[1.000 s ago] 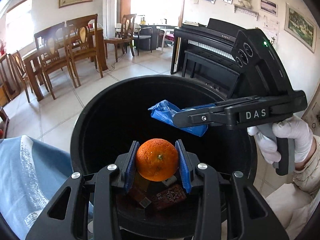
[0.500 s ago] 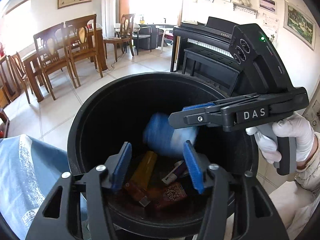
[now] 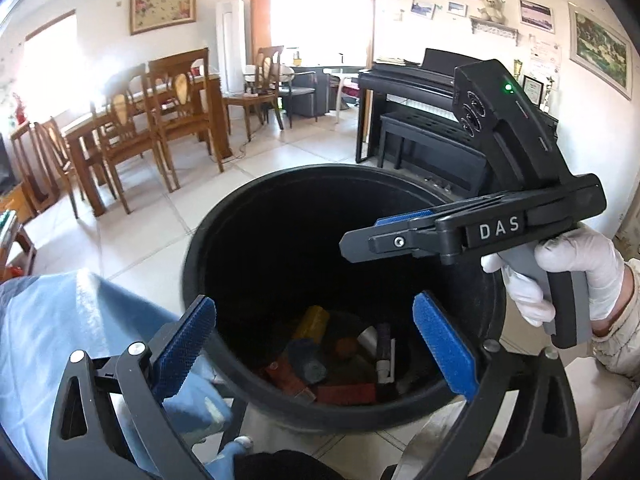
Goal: Collect trash
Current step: 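Move both open tools back over the table items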
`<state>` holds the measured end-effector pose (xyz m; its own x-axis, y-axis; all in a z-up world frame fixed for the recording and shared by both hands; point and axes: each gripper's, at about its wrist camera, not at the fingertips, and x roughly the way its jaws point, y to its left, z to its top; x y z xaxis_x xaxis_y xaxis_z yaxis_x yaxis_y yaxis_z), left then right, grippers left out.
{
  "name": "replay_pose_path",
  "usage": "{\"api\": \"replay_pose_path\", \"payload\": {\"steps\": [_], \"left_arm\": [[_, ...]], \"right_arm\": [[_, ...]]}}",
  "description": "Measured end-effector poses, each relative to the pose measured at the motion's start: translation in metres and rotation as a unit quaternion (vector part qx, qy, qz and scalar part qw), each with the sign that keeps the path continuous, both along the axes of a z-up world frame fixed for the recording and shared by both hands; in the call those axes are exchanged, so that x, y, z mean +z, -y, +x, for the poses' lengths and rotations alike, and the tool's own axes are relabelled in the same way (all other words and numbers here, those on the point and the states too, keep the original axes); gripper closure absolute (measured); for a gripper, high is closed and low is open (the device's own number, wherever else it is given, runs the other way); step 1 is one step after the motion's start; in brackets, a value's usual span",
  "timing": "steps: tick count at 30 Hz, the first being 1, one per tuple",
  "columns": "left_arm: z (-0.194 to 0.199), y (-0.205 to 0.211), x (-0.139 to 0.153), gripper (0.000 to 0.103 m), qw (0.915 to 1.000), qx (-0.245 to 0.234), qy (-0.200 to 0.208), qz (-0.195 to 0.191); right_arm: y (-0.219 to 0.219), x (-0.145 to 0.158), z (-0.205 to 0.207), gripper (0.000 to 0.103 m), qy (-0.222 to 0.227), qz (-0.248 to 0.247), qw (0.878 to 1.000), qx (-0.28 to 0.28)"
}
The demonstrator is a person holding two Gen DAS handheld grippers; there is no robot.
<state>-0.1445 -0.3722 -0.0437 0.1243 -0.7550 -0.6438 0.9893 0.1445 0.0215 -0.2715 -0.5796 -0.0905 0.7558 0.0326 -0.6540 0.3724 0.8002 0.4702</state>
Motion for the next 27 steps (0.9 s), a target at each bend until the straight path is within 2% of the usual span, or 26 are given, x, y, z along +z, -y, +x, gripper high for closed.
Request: {"api": "replay_pose_path", "payload": {"steps": [3,7,11,17,20,23,27], "left_arm": [[0.010,-0.014,0.004,0.005,0.9999,0.017,-0.002,0.003],[0.026,-0.040,0.010,0.005,0.9988,0.048,-0.001,-0.004],[0.043,-0.065,0.015,0.005,0.9969,0.078,-0.006,-0.010],[0.066,-0.105,0.018,0.005,0.9919,0.126,-0.008,-0.011],[0.079,-0.128,0.019,0.005,0.9886,0.150,-0.010,-0.013],[0.090,-0.152,0.020,0.005,0.9848,0.173,-0.011,-0.013],[0.110,-0.185,0.021,0.005,0.9785,0.206,-0.010,-0.011]], "right_arm": [[-0.008,0.003,0.009,0.021,0.003,0.003,1.000,0.008],[-0.024,0.011,0.027,0.019,0.005,0.000,1.000,0.026],[-0.045,0.021,0.051,0.013,0.006,-0.005,0.999,0.047],[-0.096,0.034,0.098,0.012,0.004,-0.027,0.994,0.103],[-0.123,0.039,0.120,0.007,0.006,-0.037,0.990,0.134],[-0.148,0.043,0.140,0.007,0.004,-0.052,0.985,0.162],[-0.193,0.050,0.172,0.007,0.001,-0.100,0.972,0.214]]}}
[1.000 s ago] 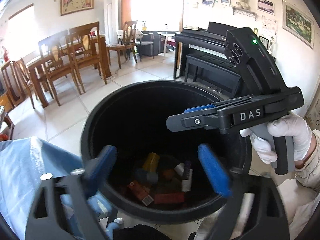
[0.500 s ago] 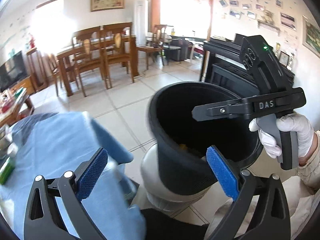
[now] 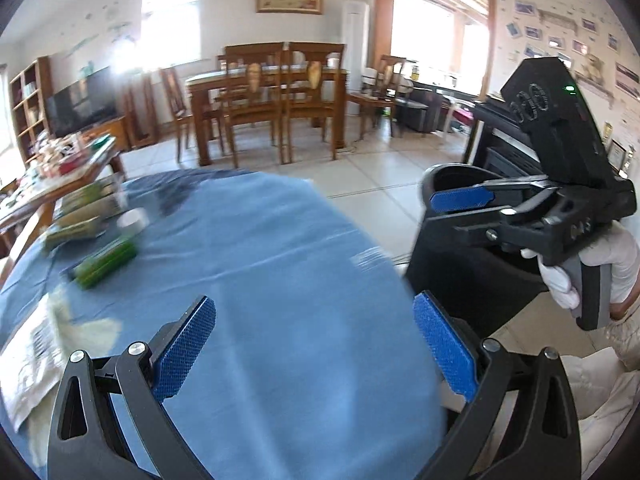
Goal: Collect trash
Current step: 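Move both open tools back over the table items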
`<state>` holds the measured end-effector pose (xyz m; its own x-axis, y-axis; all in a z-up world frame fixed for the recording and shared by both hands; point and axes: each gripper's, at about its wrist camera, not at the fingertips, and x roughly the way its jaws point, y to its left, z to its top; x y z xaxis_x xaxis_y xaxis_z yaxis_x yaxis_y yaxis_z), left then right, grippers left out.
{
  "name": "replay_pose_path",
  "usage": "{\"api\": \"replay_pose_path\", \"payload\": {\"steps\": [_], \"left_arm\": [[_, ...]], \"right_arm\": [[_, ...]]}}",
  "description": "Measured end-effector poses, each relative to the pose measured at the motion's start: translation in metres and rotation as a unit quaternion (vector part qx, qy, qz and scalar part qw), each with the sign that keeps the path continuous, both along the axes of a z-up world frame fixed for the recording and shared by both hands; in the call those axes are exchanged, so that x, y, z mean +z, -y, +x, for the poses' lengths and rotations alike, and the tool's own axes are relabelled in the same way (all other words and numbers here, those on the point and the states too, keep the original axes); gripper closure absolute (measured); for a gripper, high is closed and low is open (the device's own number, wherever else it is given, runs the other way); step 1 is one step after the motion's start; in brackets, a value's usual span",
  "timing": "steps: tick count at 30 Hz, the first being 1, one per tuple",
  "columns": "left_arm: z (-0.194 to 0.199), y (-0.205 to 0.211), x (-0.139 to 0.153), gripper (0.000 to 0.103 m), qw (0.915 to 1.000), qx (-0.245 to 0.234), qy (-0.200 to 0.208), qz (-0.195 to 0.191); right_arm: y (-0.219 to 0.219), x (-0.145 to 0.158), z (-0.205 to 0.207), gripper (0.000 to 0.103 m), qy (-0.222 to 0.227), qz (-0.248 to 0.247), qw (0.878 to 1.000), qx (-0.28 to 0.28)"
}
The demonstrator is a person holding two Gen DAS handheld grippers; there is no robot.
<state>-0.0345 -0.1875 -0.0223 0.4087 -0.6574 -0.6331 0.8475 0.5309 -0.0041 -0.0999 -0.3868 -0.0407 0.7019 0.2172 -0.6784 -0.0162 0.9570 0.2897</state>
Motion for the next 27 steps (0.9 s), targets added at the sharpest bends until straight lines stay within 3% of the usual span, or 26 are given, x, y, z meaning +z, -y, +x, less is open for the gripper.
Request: {"api": "replay_pose_path", "payload": {"steps": [7,13,21,24,27], "left_arm": [[0.032,-0.062,-0.001,0.005,0.9982,0.056,0.012,0.018],[0.070,-0.120,0.002,0.005,0.9939,0.088,0.028,0.060],[0.140,-0.165,0.001,0.005,0.9931,0.049,-0.010,0.106],[0.153,-0.173,0.000,0.005,0.9920,0.029,-0.008,0.123],[0.172,-0.176,-0.005,0.005,0.9903,0.008,-0.022,0.137]], "right_arm": [[-0.072,0.012,0.049,0.007,0.023,-0.072,0.992,0.099],[-0.115,0.018,0.085,0.007,0.031,-0.129,0.976,0.173],[-0.153,0.014,0.140,0.008,0.019,-0.196,0.940,0.280],[-0.158,0.011,0.168,0.022,0.011,-0.206,0.929,0.307],[-0.158,0.002,0.198,0.027,-0.002,-0.215,0.921,0.326]]}}
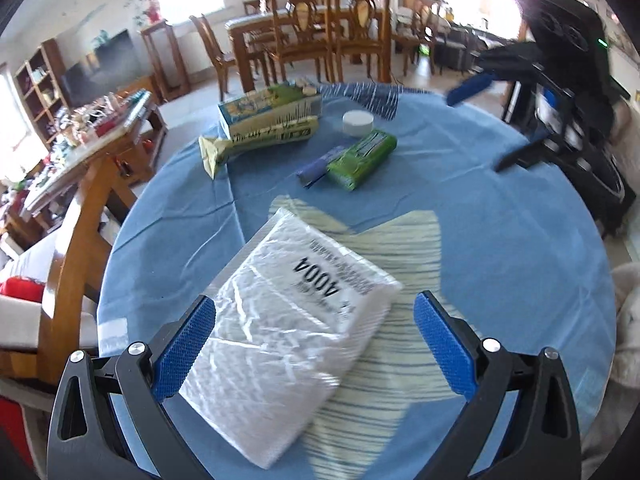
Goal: Collect trash
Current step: 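Move both open tools back over the table items, then grasp the green Doublemint gum box with the right tool while the left tool grasps the silver mailer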
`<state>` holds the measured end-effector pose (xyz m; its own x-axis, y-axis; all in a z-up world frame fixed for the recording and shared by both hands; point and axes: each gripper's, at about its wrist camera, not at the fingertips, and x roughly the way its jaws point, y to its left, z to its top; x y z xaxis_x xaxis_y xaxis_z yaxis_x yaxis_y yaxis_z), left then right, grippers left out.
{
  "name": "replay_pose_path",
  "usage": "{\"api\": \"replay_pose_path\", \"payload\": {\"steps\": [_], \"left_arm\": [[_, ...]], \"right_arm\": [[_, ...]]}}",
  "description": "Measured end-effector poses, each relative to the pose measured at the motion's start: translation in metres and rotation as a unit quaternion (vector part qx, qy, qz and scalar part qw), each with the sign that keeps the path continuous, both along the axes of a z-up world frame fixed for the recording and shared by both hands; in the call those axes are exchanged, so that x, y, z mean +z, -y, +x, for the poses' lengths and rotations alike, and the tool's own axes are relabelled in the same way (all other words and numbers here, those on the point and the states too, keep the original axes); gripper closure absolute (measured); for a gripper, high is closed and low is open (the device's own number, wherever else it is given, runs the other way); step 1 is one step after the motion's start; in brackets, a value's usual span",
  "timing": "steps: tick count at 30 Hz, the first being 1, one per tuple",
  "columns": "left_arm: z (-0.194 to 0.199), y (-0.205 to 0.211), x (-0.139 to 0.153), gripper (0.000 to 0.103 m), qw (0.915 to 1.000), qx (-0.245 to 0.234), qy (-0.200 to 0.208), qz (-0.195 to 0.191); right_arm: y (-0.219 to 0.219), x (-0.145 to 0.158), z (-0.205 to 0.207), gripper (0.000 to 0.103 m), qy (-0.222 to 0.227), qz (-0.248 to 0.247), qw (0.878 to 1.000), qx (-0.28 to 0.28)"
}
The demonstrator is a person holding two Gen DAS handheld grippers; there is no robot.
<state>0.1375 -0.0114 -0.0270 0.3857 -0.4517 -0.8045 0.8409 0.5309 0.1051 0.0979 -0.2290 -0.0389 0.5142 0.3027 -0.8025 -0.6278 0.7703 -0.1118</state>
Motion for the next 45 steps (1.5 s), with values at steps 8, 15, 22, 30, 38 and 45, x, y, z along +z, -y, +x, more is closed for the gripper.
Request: {"api": "replay_pose_path", "payload": {"steps": [8,15,22,30,38,45], "left_arm": [[0.025,-0.001,-0.019,0.005,0.9966,-0.065,-0.015,0.050],[0.045,-0.004,-0.027,0.005,0.9917,-0.107,-0.043,0.055],[0.060,-0.005,-0.034,0.005,0.9868,-0.133,-0.078,0.049],[0.049,-0.002,-0.036,0.005,0.9860,-0.137,-0.087,0.041],[0.006,0.006,-0.031,0.019,0.9913,-0.099,-0.074,0.046],[-0.045,0.004,-0.020,0.054,0.9982,-0.029,-0.050,0.013]], "right_arm": [[-0.007,-0.033,0.068,0.036,-0.035,-0.023,0.998,0.048],[-0.010,-0.052,0.089,0.036,-0.064,-0.025,0.995,0.069],[-0.007,-0.054,0.091,0.036,-0.081,-0.009,0.994,0.071],[-0.011,-0.052,0.074,0.062,-0.087,-0.005,0.994,0.060],[-0.015,-0.052,0.046,0.072,-0.087,0.009,0.996,0.025],[-0.006,-0.042,0.014,0.072,-0.088,0.064,0.993,-0.040]]}}
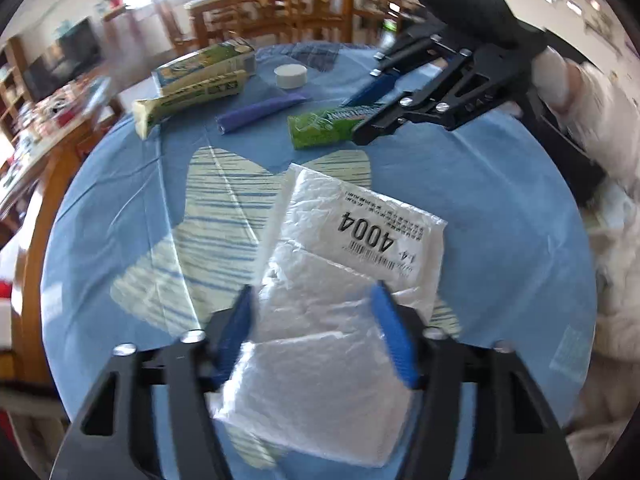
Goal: Collect trash
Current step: 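Grasp the green Doublemint gum box with the right tool while the left tool grasps the silver mailer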
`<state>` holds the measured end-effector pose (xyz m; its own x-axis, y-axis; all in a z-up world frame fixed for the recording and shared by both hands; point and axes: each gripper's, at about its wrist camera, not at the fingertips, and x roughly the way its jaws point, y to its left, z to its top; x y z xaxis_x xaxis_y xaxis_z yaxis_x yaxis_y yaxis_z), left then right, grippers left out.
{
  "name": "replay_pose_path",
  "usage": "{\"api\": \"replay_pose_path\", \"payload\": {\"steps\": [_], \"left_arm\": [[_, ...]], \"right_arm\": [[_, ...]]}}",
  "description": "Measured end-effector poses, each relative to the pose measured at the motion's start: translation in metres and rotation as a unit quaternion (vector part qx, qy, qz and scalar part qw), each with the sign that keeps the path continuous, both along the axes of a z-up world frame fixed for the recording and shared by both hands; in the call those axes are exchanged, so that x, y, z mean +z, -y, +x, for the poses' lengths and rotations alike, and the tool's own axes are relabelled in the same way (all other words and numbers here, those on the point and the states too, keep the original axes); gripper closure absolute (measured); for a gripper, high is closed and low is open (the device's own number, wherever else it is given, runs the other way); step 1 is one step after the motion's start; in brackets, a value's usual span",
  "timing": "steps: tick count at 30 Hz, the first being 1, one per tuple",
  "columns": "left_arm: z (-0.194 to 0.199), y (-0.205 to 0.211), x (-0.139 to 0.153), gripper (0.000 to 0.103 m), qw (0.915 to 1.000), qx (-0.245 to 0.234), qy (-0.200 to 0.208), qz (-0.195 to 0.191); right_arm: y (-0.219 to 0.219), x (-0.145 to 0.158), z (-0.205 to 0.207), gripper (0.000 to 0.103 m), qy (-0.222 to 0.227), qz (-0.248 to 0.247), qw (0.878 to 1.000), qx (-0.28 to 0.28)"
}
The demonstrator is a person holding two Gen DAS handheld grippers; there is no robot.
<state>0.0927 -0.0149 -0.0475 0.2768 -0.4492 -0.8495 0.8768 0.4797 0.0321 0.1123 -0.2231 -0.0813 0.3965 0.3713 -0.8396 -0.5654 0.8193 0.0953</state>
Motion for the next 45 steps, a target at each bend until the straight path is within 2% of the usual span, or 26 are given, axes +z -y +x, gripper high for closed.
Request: {"api": "replay_pose_path", "payload": {"steps": [3,4,10,13,15,20,21,22,23,24,25,29,31,34,36,38,39,40,45], "left_arm": [[-0.015,-0.003,0.001,0.063,0.9992,0.037,0.011,-0.012],[-0.019,-0.003,0.000,0.069,0.9989,0.043,0.009,-0.019],[-0.055,0.004,0.001,0.082,0.9942,0.084,0.027,-0.062],[-0.069,0.010,0.004,0.083,0.9908,0.097,0.023,-0.092],[-0.072,0.017,0.002,0.083,0.9898,0.104,0.021,-0.095],[-0.081,0.009,0.001,0.080,0.9844,0.146,0.009,-0.098],[-0.082,0.006,0.001,0.075,0.9841,0.150,0.002,-0.096],[-0.081,0.004,0.000,0.055,0.9834,0.158,-0.006,-0.090],[-0.085,0.002,-0.001,0.026,0.9826,0.166,-0.004,-0.084],[-0.088,0.000,-0.001,0.018,0.9821,0.171,0.000,-0.080],[-0.093,-0.002,-0.002,0.016,0.9824,0.168,0.000,-0.081],[-0.104,0.002,-0.010,0.014,0.9848,0.136,-0.056,-0.093],[-0.107,0.009,-0.012,0.013,0.9865,0.126,-0.052,-0.091],[-0.109,0.013,-0.011,0.014,0.9834,0.113,-0.078,-0.119],[-0.110,0.020,-0.010,0.026,0.9837,0.111,-0.073,-0.122],[-0.111,0.025,-0.010,0.045,0.9834,0.110,-0.070,-0.126],[-0.111,0.025,-0.010,0.049,0.9820,0.109,-0.075,-0.135],[-0.112,0.026,-0.010,0.058,0.9815,0.106,-0.076,-0.140],[-0.114,0.027,-0.004,0.076,0.9766,0.110,-0.067,-0.172]], "right_arm": [[0.005,0.009,-0.021,0.072,0.009,0.033,0.999,-0.027],[0.007,0.012,-0.030,0.072,0.014,0.043,0.998,-0.036],[0.027,0.028,-0.078,0.072,0.032,0.116,0.989,-0.085],[0.040,0.033,-0.100,0.072,0.032,0.153,0.983,-0.100],[0.042,0.034,-0.115,0.072,0.024,0.174,0.979,-0.098],[0.028,0.020,-0.142,0.072,-0.005,0.161,0.984,-0.079],[0.024,0.017,-0.144,0.072,-0.009,0.156,0.985,-0.077],[0.020,0.013,-0.145,0.072,-0.014,0.148,0.986,-0.075],[0.017,0.010,-0.145,0.072,-0.017,0.140,0.987,-0.074],[0.014,0.008,-0.146,0.072,-0.018,0.137,0.988,-0.073],[0.013,0.007,-0.145,0.072,-0.020,0.136,0.988,-0.073],[0.005,-0.003,-0.144,0.072,-0.032,0.133,0.988,-0.072],[0.003,-0.008,-0.143,0.071,-0.034,0.134,0.988,-0.073],[0.004,-0.009,-0.142,0.072,-0.036,0.141,0.986,-0.077],[0.007,-0.010,-0.141,0.072,-0.037,0.146,0.985,-0.080],[0.013,-0.011,-0.141,0.072,-0.034,0.148,0.984,-0.089],[0.016,-0.011,-0.140,0.072,-0.031,0.148,0.984,-0.093],[0.020,-0.011,-0.140,0.072,-0.030,0.151,0.983,-0.098],[0.033,-0.014,-0.140,0.072,-0.028,0.170,0.978,-0.114]]}}
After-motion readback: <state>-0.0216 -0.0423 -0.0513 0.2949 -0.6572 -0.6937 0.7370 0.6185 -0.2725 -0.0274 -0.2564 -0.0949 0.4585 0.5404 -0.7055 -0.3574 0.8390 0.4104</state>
